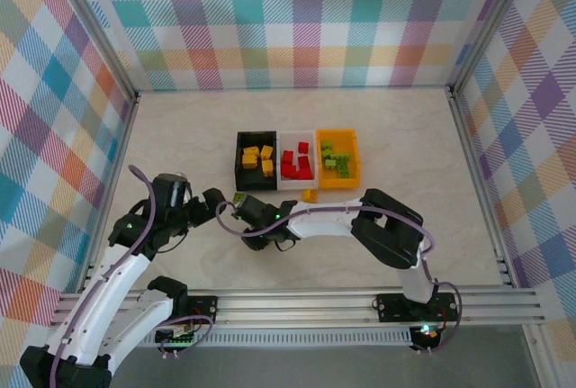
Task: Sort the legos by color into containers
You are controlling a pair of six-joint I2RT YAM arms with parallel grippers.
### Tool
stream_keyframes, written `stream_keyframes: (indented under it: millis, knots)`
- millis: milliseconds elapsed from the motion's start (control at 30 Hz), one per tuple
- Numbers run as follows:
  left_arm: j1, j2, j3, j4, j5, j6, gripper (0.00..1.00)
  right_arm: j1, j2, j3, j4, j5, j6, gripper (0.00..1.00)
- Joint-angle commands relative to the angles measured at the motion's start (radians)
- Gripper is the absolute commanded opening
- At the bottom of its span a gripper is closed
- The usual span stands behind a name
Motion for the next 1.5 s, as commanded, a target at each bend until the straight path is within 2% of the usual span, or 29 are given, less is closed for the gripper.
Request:
stream_keyframes:
  millis: [0,267,400,600,767,833,933,967,1133,1300,1467]
  knots:
    - [0.005,0.010,-0.014,0.087,0.060,-0.003,1.00,-0.020,-0.084,-0.074,0.048,0.030,0.029,0.34]
    - [0.005,0.049,-0.062,0.183,0.134,-0.028,1.00,-0.110,-0.292,-0.183,0.086,0.058,0.045,0.33]
    - [0.005,0.059,-0.073,0.219,0.156,-0.031,0.98,-0.212,-0.366,-0.177,0.072,0.051,0.058,0.34]
    - [-0.018,0.109,-0.108,0.289,0.191,-0.049,0.95,-0.384,-0.280,-0.028,-0.021,0.050,0.078,0.35]
    - [-0.086,0.160,-0.138,0.344,0.175,-0.068,0.94,-0.467,-0.127,0.142,-0.089,0.045,0.079,0.36]
    - [-0.106,0.179,-0.145,0.358,0.171,-0.070,0.94,-0.479,-0.081,0.198,-0.115,0.052,0.078,0.38]
    - [-0.125,0.202,-0.154,0.375,0.168,-0.073,0.93,-0.486,-0.048,0.248,-0.138,0.063,0.078,0.52]
    - [-0.128,0.207,-0.157,0.377,0.166,-0.073,0.93,-0.487,-0.052,0.251,-0.136,0.064,0.077,0.58]
    - [-0.126,0.177,-0.155,0.348,0.130,-0.075,0.94,-0.484,-0.145,0.186,-0.100,0.029,0.080,0.72]
    - [-0.124,0.103,-0.134,0.291,0.045,-0.064,0.97,-0.431,-0.269,0.031,-0.089,-0.006,0.101,0.78]
    - [-0.117,0.072,-0.128,0.270,0.021,-0.058,0.99,-0.324,-0.363,-0.161,-0.065,-0.005,0.154,0.79]
